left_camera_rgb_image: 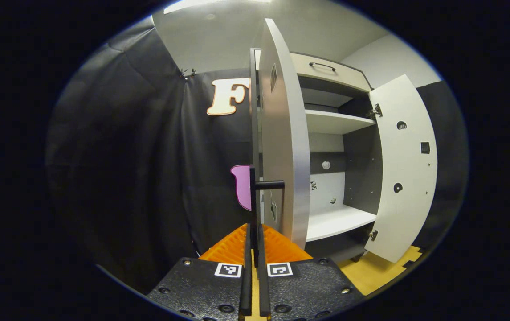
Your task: Open the right door of the double-door shoe cabinet with the right hand, and open the left door with the left hand.
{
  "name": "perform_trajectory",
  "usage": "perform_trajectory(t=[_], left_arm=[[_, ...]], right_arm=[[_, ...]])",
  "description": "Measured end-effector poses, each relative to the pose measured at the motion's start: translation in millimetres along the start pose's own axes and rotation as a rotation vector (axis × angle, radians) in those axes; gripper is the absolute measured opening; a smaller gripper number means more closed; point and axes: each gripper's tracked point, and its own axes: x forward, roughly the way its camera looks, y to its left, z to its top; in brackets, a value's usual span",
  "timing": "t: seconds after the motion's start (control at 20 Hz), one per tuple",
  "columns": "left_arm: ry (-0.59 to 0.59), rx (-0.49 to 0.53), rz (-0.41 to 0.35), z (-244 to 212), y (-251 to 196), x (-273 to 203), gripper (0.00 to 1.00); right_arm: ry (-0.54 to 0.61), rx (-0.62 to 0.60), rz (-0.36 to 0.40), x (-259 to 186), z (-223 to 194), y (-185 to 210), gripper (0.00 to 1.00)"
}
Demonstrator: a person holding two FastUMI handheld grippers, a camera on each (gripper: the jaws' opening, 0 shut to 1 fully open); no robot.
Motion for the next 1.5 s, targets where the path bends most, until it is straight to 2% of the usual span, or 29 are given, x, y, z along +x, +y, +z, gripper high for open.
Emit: perform_trajectory(t=[0.15, 0.2, 0.25, 0.35, 0.45, 0.5, 0.55, 0.6, 0.65, 0.7, 0.8, 1.15, 1.3, 1.5], left_arm=[[0.008, -0.011, -0.005, -4.9, -4.3, -11.2, 0.06], [0.011, -0.006, -0.003, -6.1, -5.1, -16.1, 0.09], [0.010, -0.002, 0.001, -7.2, -6.3, -19.3, 0.19], [0.007, -0.007, 0.018, -8.8, -9.0, -29.1, 0.29], [0.006, -0.017, 0.038, -12.2, -10.0, -37.2, 0.53], [0.010, -0.017, 0.044, -16.1, -12.8, -42.2, 0.58], [0.009, -0.015, 0.048, -17.8, -16.0, -47.4, 0.69], [-0.002, -0.012, 0.049, -17.8, -20.2, -52.0, 0.73], [-0.001, -0.012, 0.044, -19.0, -25.0, -56.4, 0.83], [0.003, -0.015, 0.037, -22.1, -31.8, -62.2, 0.85], [-0.022, -0.045, 0.023, -20.4, -48.7, -71.8, 0.96], [-0.079, -0.009, 0.022, -29.4, -99.6, -109.6, 0.98], [-0.084, 0.006, 0.007, -44.7, -127.9, -119.6, 0.98], [-0.049, -0.028, -0.032, -74.6, -160.0, -121.2, 0.99]], right_arm=[[-0.002, 0.002, 0.003, 0.6, 1.1, 0.1, 0.98], [-0.003, 0.001, 0.002, 0.7, 1.0, 0.5, 0.98], [-0.003, 0.000, 0.002, 1.5, 0.5, 0.7, 0.98], [0.000, 0.001, 0.002, 2.9, -0.8, 0.4, 0.98], [0.005, 0.001, 0.003, 5.6, -2.1, 1.6, 0.98], [0.007, 0.000, 0.003, 7.1, -2.1, 1.6, 0.98], [0.008, -0.002, 0.004, 8.3, -1.8, 1.3, 0.98], [0.008, -0.003, 0.004, 9.0, -1.7, 1.3, 0.98], [0.007, -0.004, 0.004, 9.2, -1.5, 1.7, 0.98], [0.005, -0.004, 0.007, 9.4, -0.9, 4.0, 0.98], [0.004, -0.004, 0.010, 10.8, 0.0, 4.8, 0.98], [0.007, -0.014, 0.028, 20.8, 7.8, 14.6, 0.98], [0.006, -0.006, 0.038, 24.6, 8.3, 19.2, 0.98], [0.002, -0.007, 0.047, 27.9, 10.3, 24.1, 0.98]])
